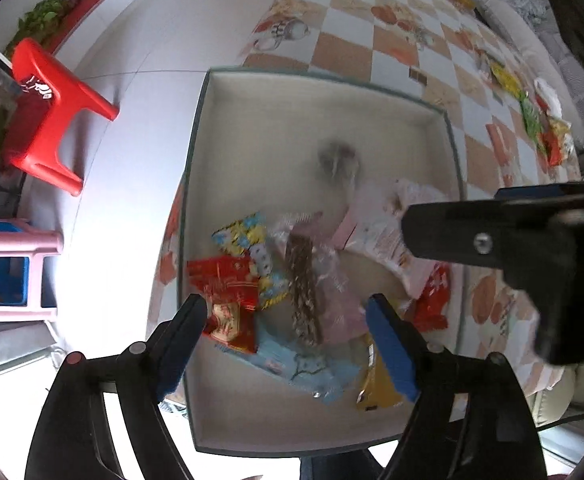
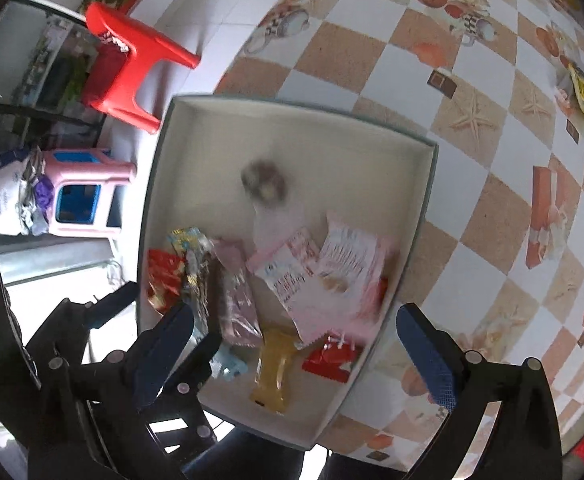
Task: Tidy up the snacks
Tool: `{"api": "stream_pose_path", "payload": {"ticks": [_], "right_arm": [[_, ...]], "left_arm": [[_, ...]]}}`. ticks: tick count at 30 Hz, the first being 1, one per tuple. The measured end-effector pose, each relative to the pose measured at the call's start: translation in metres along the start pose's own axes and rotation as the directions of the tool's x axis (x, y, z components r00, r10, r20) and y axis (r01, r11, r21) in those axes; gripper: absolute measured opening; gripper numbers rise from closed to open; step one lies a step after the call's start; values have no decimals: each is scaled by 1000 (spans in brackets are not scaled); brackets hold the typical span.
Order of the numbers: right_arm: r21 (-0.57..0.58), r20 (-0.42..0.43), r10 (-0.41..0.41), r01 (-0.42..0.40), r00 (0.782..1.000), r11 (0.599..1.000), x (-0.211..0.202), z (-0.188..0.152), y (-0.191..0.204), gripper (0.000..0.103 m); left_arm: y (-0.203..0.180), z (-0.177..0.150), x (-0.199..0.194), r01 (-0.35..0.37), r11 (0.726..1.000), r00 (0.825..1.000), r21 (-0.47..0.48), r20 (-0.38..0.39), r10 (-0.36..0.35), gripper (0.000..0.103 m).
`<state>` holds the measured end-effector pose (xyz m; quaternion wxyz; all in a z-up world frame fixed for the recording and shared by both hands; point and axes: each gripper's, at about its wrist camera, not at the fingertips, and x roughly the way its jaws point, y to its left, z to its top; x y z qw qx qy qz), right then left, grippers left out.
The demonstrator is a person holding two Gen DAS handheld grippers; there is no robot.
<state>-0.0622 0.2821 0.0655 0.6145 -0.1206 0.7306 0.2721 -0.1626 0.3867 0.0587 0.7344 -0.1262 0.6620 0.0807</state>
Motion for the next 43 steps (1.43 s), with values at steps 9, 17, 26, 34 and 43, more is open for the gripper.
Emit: {"api": "stream_pose_path", "payload": {"ticks": [9,17,26,34,43], "right_arm": [[-71,14,-82,83,996,994,0,-12,9,102],[-96,36,-124,127,992,987,-6,-22,12,102],[-93,34,-132,134,991,987,-11,-25,11,102],[-93,31,-127,130,991,987,-11,-26,11,102],[-98,35,-119,122,992,988,-13,-30,9,102]], "left_arm": [[2,-10,-14,-16,1000,998,11,64,16,85],[-7,-10,-17,-14,998,999,58,32,13,85],[-13,-14,-12,-27,998,1000,57,7,27,85],[-10,-14,-11,-30,999,1000,36,7,30,85],[-6,-15,-12,-49,998,998,25,25,49,85]]}}
